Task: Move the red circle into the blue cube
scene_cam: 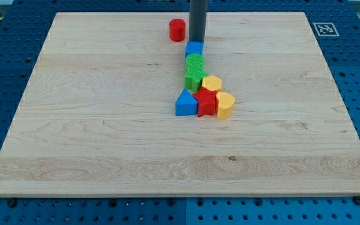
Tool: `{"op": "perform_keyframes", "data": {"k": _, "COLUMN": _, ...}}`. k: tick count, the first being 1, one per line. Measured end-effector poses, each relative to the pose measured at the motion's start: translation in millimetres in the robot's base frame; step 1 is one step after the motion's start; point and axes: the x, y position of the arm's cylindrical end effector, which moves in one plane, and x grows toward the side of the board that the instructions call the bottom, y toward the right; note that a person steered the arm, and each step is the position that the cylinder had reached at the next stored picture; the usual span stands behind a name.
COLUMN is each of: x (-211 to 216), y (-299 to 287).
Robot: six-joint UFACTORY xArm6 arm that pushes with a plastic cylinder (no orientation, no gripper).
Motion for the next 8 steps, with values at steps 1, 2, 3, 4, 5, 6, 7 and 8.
{"op": "perform_keyframes", "data": {"k": 1, "x": 26, "y": -5}}
{"op": "perform_keyframes", "data": {"k": 2, "x": 47, "y": -33}}
{"op": "perform_keyframes", "data": {"k": 3, "x": 56, "y": -66}}
{"op": "perform_keyframes", "data": {"k": 4, "x": 35, "y": -112}}
{"op": "perform_keyframes", "data": {"k": 5, "x": -15, "y": -132}}
{"op": "perform_keyframes", "data": {"k": 6, "x": -76, "y": -116}}
{"op": "perform_keyframes", "data": {"k": 7, "x": -121, "y": -86}}
{"op": "perform_keyframes", "data": {"k": 8, "x": -122, "y": -53}}
